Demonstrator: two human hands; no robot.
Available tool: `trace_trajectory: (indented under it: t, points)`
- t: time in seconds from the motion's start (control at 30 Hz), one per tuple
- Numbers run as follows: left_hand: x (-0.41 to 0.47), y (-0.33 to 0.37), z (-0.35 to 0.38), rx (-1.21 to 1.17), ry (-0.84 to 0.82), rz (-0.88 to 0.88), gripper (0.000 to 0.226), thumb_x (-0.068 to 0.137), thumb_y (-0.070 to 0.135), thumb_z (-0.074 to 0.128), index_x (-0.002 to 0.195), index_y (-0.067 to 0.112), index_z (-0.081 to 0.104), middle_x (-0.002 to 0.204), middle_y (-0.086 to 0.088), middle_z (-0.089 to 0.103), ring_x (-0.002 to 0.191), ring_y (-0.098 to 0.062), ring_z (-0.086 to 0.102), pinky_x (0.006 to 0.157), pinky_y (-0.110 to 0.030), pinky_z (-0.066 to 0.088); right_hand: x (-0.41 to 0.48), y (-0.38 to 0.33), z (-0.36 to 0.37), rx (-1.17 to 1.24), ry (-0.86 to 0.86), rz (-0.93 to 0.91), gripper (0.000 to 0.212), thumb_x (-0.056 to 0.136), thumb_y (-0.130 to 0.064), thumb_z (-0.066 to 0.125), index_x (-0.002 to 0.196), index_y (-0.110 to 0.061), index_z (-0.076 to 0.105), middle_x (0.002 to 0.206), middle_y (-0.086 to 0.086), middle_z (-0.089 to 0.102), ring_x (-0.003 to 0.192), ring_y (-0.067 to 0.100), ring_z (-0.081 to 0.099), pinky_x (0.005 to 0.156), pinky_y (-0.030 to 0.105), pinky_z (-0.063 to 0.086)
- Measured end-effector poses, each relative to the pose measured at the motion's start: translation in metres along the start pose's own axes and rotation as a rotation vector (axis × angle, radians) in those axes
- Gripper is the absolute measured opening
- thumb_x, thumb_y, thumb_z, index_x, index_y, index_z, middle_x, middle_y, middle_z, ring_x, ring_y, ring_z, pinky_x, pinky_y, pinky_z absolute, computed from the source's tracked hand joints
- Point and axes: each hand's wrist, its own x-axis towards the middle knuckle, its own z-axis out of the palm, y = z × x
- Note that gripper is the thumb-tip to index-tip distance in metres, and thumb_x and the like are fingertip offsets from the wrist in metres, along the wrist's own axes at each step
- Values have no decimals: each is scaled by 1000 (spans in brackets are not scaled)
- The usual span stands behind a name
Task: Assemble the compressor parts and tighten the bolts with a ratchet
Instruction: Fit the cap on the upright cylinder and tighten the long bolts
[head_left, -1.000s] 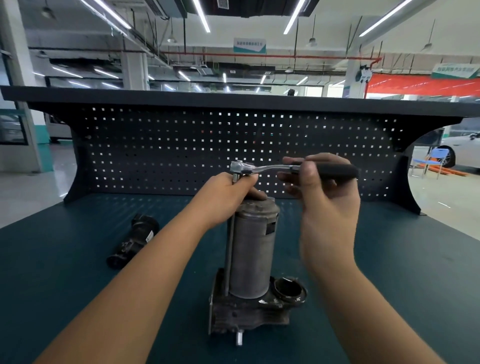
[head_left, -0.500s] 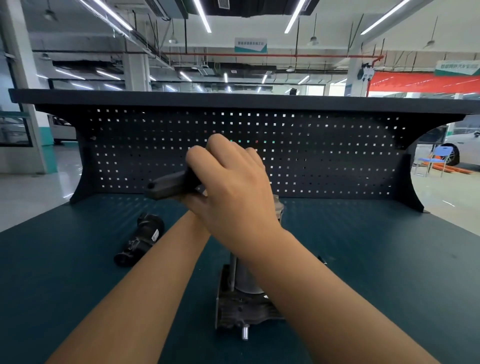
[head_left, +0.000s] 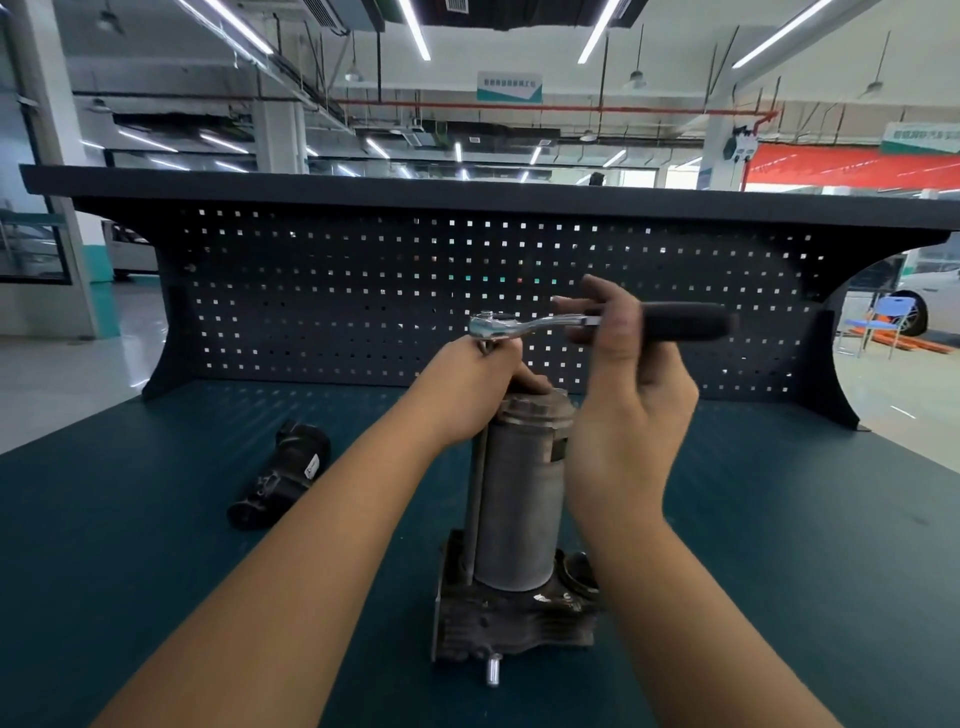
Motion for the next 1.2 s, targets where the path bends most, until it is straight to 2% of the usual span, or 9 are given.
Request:
trace_trajectory:
  t: [0.1,0.33,0.5,0.67,0.77,0.87,0.97,1.1,1.2]
  points:
    - [0,-2,2,-55,-15,13,50,97,27,32,73,24,75,85,13,73,90,-1,65,90,-20,44,19,15,-5,-36,55,228,51,92,-54,38,89,-15,70,78,-9,72,75,0,66,67,12,45]
    - [3,-5,2,46,35,56,47,96,27,32,74,27,74,92,3,73,93,-15,64,91,-30,47,60,37,-4,-201,-301,621,56,94,-54,39,87,-7,68,77,6,74,77,15,69,71,29,48]
    - [3,-4,1,47,33,71,48,96,26,32,74,27,74,83,13,70,90,-6,62,78,-10,43,77,39,-1,-214,-436,803,55,86,-60,51,94,-8,68,80,3,75,85,18,68,79,34,49]
    - [3,-3,1,21,26,46,46,94,25,34,73,27,74,72,21,67,86,3,61,64,0,40,75,36,-4,147,-369,856,23,90,-36,57,100,-15,64,98,3,74,87,15,69,71,30,46]
    - [3,-2,1,23,19,34,44,93,26,35,75,27,75,78,20,70,85,6,61,68,-6,40,59,32,-12,325,-247,794,27,92,-26,55,114,-11,58,103,1,72,84,9,70,71,27,44]
    - [2,-1,1,16,8,29,43,92,29,37,74,29,75,84,18,72,87,3,62,74,-12,39,38,25,-21,408,-144,635,12,94,-21,52,104,-14,52,98,2,74,89,14,70,75,28,47]
    - [2,-1,2,6,2,24,43,93,31,38,73,27,76,83,17,72,89,1,63,81,-15,42,18,16,-25,425,-112,456,17,89,-23,55,102,-13,55,101,7,73,96,20,69,76,25,54]
    - [0,-2,1,5,-1,12,43,94,31,40,70,28,75,81,16,72,89,0,64,84,-18,43,2,3,-21,263,-111,229,14,80,-28,59,90,-20,62,91,-6,74,92,11,69,79,19,52]
    - [0,1,1,0,35,13,41,93,32,40,64,33,69,69,25,68,72,13,59,66,-13,41,-4,-5,-16,74,-170,46,5,84,-21,65,88,-24,62,86,-15,71,86,1,67,72,10,47]
